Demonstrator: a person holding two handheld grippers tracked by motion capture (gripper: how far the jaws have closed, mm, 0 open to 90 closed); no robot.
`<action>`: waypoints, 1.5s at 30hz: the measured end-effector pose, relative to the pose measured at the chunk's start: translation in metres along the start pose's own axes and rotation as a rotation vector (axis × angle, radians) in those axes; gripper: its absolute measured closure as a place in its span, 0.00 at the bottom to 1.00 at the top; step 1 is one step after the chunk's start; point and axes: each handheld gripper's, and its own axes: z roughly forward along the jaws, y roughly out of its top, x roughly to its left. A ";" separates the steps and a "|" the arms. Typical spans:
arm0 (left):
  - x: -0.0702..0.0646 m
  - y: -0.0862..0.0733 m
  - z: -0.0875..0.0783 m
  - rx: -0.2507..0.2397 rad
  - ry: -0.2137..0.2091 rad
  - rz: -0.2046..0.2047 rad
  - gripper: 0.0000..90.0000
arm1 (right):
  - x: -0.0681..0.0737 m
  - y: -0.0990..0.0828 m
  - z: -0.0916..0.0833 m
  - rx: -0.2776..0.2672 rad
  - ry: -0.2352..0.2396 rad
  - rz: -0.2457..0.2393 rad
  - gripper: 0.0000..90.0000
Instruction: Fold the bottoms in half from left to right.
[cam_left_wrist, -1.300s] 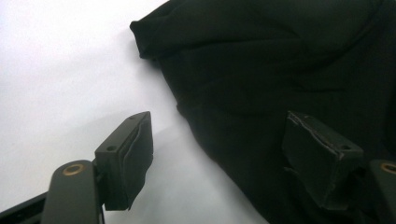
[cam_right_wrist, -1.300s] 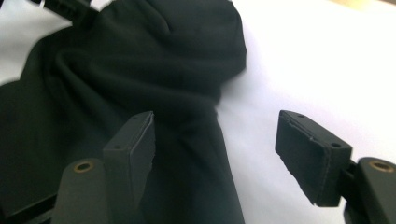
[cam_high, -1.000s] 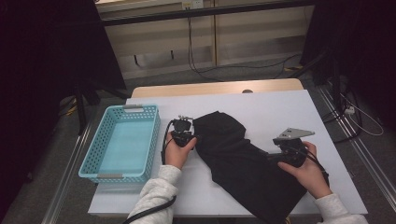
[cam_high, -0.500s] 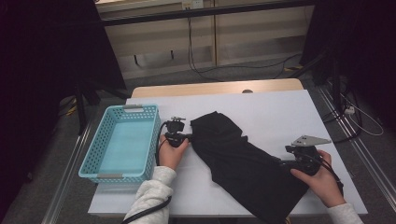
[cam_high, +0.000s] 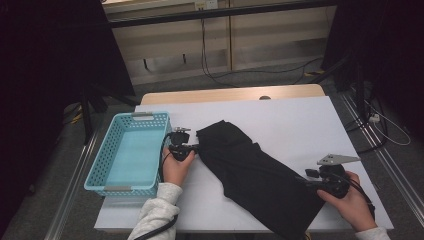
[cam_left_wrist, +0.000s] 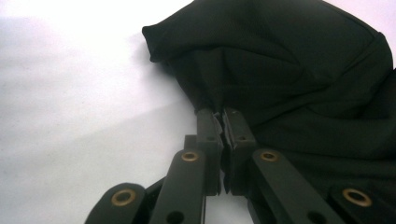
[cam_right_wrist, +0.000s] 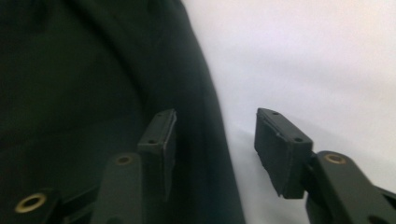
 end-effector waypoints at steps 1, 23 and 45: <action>0.000 0.000 0.000 -0.005 -0.001 -0.005 0.97 | 0.000 -0.001 0.001 0.010 0.013 -0.003 0.60; 0.002 -0.001 0.004 -0.008 0.002 -0.031 0.64 | -0.035 -0.001 -0.014 0.031 0.022 0.030 0.99; 0.002 0.010 0.013 -0.006 -0.024 -0.076 0.92 | -0.040 0.003 -0.020 -0.008 -0.086 0.028 0.89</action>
